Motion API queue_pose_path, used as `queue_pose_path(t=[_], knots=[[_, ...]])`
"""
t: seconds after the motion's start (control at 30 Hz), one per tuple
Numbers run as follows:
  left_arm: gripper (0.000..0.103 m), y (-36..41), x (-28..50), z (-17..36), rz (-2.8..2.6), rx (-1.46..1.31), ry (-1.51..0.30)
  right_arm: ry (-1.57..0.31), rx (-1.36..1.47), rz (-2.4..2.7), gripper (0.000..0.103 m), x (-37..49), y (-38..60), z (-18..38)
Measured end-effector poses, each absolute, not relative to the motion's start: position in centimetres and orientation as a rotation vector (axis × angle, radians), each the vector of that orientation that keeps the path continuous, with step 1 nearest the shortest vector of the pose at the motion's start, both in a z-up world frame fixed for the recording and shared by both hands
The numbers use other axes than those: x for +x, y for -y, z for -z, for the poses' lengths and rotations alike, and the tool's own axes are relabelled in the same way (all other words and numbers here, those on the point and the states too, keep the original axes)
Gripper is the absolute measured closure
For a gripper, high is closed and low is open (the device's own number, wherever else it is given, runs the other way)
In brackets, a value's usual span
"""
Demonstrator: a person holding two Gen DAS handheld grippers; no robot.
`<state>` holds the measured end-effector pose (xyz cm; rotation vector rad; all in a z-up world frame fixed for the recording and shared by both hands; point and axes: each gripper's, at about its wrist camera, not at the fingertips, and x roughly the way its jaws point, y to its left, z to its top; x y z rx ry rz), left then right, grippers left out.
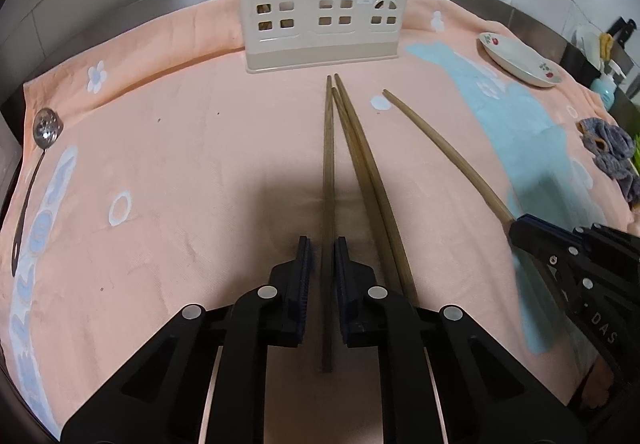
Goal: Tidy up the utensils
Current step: 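Close the right gripper on a chopstick while the left gripper closes on another, then lift both held chopsticks off the towel toward the holder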
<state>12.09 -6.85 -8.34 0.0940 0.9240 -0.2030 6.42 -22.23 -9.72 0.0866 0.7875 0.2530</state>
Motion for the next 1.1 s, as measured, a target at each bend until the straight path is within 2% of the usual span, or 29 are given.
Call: queue_pose_path(t=[0.13, 0.57, 0.93, 1.1], knots=[[0.097, 6.4, 12.2, 8.2, 0.222, 0.080, -0.918, -0.779, 0.085, -0.258, 0.097, 6.3, 22.1, 9.4], [0.097, 5.1, 11.4, 5.1, 0.288, 0.035, -0.833, -0.714, 0.039, -0.262, 0.097, 5.7, 21.7, 6.6], [0.097, 4.6, 10.8, 1.7, 0.310, 0.045, -0.737, -0.761, -0.022, -0.262, 0.097, 5.1, 21.4, 7.7], [0.097, 4.2, 11.0, 0.7, 0.317, 0.040, -0.717, -0.722, -0.023, -0.256, 0.097, 4.7, 21.9, 6.4]])
